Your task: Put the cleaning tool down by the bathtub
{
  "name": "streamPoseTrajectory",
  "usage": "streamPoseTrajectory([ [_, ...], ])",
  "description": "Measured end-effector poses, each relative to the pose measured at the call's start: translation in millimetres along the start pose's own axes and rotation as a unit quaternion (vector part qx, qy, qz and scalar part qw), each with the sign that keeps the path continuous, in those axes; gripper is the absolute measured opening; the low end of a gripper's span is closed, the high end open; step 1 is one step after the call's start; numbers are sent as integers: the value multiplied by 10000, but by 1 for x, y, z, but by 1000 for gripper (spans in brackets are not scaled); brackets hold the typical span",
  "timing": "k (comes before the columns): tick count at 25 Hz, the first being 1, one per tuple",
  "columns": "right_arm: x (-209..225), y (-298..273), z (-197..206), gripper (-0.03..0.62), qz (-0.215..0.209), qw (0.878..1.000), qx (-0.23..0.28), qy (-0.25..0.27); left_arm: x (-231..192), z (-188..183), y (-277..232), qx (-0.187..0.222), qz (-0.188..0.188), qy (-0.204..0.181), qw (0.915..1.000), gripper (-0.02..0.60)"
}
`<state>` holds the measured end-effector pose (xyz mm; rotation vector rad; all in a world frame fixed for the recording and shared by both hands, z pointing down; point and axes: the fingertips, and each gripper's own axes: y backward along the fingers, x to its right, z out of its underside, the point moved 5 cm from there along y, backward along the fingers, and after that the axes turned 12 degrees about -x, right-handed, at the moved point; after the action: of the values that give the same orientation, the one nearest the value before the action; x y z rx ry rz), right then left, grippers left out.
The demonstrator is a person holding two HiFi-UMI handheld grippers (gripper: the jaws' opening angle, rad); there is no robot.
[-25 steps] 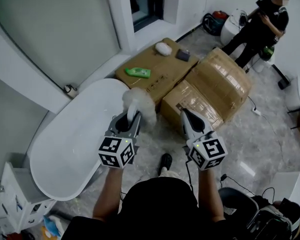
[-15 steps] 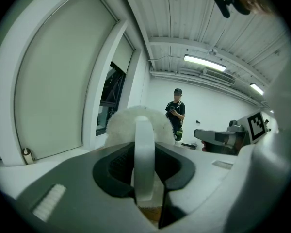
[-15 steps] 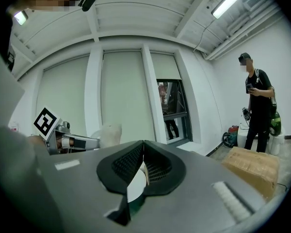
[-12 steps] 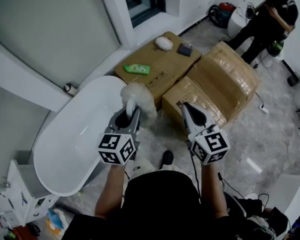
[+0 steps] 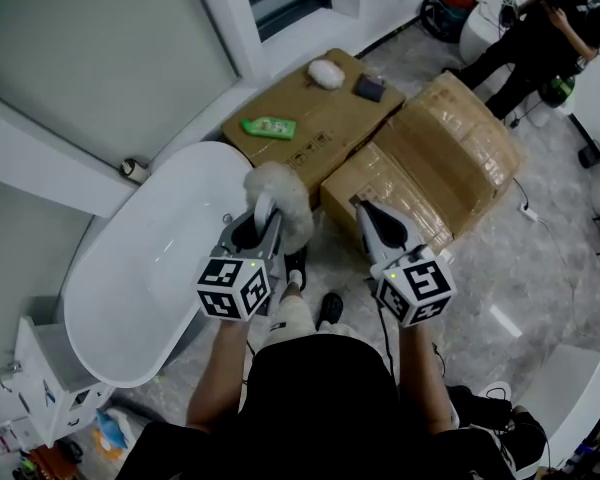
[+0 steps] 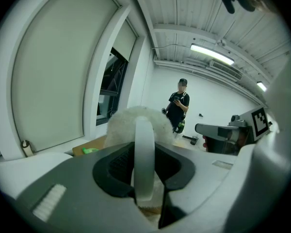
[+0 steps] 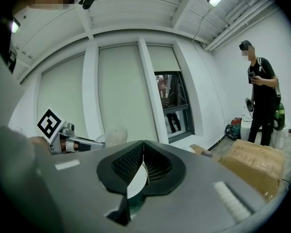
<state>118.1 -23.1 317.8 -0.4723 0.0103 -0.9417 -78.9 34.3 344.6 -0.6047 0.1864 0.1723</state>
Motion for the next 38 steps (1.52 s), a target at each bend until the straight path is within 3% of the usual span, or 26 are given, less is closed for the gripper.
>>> streamPoseTrajectory([
  [8, 18, -38, -10, 9, 109, 9998, -164, -69, -31, -14, -49, -282, 120, 50, 9995, 89],
  [23, 59, -153, -50, 9, 432, 9966, -643, -274, -125, -47, -169, -1294, 436, 41, 9906, 89],
  [29, 73, -194, -57, 9, 562, 9939, -883, -350, -160, -43, -220, -1715, 539, 96, 9837, 89],
  [38, 102, -235, -55, 9, 798, 9883, -1132, -640, -188, -28, -289, -2403, 706, -121, 9681, 89],
])
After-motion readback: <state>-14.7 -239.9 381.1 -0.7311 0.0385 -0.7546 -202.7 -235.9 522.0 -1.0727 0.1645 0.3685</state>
